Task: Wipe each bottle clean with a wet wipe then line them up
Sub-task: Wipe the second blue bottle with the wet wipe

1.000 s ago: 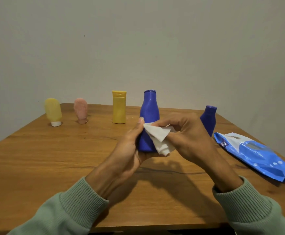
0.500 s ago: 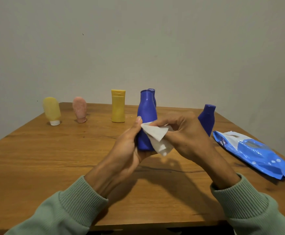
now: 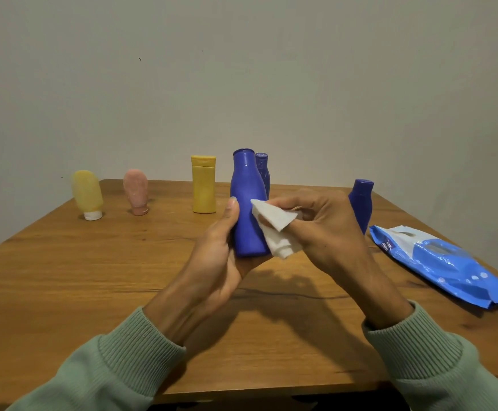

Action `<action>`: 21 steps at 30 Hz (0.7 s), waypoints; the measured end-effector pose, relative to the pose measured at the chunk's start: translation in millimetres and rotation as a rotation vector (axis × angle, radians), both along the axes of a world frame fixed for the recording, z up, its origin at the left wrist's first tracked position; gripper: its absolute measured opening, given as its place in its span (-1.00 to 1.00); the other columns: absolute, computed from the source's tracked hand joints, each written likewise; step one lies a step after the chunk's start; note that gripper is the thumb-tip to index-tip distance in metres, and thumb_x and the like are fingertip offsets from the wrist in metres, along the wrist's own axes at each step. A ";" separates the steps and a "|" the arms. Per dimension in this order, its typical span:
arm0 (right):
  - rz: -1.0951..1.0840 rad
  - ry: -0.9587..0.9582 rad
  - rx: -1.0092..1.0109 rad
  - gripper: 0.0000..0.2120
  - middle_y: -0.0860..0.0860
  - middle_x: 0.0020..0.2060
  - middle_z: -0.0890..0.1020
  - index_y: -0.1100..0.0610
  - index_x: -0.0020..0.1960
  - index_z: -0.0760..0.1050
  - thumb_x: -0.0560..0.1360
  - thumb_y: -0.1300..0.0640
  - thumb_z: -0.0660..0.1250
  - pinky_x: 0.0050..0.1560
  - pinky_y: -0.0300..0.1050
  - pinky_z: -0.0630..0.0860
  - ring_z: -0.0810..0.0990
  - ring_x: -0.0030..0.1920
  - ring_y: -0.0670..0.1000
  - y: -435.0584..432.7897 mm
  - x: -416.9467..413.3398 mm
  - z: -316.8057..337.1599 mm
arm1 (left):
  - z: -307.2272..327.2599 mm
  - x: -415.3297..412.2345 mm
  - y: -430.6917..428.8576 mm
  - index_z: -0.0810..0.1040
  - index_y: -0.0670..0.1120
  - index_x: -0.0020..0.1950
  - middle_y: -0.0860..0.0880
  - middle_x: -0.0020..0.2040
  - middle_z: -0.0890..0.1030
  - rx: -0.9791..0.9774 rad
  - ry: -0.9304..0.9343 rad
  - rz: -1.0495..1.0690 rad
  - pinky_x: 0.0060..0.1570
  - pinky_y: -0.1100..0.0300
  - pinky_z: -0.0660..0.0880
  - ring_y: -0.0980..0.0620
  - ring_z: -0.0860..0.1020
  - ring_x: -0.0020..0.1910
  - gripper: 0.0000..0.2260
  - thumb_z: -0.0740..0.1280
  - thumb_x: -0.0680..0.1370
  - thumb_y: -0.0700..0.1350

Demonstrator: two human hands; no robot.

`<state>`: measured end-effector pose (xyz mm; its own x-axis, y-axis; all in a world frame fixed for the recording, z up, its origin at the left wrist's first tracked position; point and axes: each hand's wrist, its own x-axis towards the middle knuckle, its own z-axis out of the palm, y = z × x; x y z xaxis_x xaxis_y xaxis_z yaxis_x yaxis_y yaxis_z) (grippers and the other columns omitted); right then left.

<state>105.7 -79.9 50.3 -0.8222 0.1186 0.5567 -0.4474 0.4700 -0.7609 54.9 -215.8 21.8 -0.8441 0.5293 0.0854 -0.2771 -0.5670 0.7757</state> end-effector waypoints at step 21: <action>-0.043 -0.117 0.119 -0.81 -0.07 -0.09 0.64 0.03 -0.01 0.64 0.39 0.18 0.46 -0.20 -0.33 0.55 0.61 -0.09 -0.11 4.0 4.0 6.8 | -1.5 4.3 3.9 0.51 -0.13 0.19 -0.14 0.01 0.69 -0.090 0.073 -0.033 -0.12 -0.04 0.63 -0.07 0.67 -0.08 -0.66 0.17 0.56 0.06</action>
